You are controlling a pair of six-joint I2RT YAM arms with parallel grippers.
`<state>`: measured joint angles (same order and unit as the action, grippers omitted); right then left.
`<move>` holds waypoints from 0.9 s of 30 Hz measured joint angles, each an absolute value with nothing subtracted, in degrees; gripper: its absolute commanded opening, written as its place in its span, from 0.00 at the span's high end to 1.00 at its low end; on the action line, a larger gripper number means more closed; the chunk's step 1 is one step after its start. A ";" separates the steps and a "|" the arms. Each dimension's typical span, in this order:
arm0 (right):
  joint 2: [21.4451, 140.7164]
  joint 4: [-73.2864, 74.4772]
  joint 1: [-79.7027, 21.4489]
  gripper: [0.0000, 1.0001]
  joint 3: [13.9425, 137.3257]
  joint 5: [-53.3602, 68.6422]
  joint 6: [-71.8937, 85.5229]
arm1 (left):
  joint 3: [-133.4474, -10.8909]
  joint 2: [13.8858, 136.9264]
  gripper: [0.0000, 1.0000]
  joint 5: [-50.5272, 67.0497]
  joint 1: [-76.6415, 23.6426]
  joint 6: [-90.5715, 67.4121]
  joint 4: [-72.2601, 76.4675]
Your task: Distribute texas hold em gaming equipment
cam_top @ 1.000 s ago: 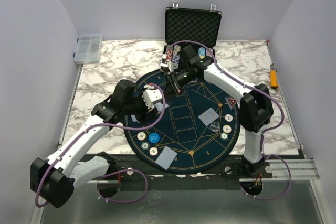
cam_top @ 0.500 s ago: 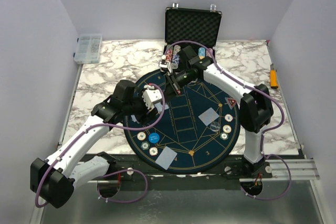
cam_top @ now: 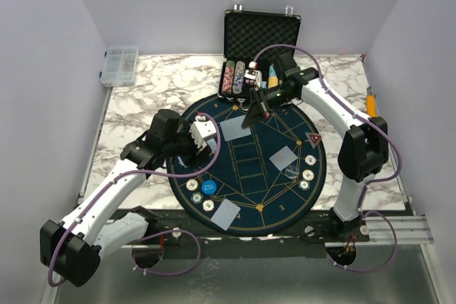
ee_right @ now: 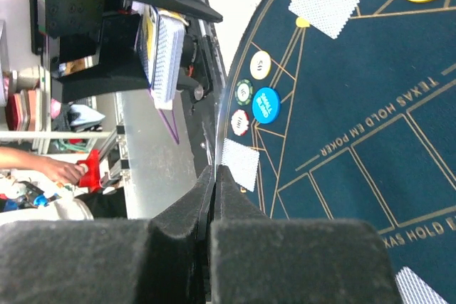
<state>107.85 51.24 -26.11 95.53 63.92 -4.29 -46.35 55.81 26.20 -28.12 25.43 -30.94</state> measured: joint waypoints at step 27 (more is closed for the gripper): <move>112.01 55.02 -49.69 0.99 76.71 54.48 -19.07 | -48.05 56.66 1.00 28.49 -15.05 14.33 -30.00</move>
<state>112.01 55.02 -49.69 76.71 54.48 -19.07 -48.05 56.66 28.49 -15.05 14.33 -30.00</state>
